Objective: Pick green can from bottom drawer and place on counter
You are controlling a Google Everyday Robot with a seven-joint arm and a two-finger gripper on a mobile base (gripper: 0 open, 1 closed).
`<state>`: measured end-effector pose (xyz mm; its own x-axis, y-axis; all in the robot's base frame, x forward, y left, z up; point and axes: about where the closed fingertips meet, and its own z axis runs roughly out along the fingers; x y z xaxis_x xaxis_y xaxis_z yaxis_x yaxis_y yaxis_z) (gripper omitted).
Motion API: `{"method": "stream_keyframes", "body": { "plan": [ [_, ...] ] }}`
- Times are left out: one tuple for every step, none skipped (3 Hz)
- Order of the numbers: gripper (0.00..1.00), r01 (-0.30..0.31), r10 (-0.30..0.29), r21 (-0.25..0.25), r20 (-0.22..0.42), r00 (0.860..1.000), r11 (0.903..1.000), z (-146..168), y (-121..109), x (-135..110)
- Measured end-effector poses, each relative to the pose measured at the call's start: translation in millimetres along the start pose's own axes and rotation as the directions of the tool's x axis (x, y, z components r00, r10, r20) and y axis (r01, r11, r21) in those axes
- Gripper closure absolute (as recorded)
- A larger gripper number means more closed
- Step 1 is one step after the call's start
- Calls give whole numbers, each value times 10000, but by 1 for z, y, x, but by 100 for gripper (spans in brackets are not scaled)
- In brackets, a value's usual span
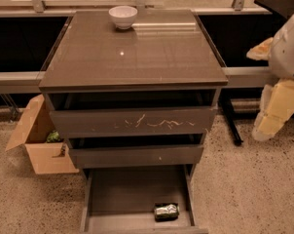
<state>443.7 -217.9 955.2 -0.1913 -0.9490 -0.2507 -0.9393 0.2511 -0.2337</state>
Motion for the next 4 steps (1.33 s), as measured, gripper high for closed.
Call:
{"method": "stream_keyframes", "body": {
  "plan": [
    [0,377,-313,-554,1128,9931,9978,54,3,15],
    [0,749,-517,-1042,2101,9763,9917,104,11,24],
    [0,751,-518,-1042,2101,9763,9917,104,11,24],
    [0,1277,-1062,-939,2059,9728,9874,132,12,25]
  ]
}}
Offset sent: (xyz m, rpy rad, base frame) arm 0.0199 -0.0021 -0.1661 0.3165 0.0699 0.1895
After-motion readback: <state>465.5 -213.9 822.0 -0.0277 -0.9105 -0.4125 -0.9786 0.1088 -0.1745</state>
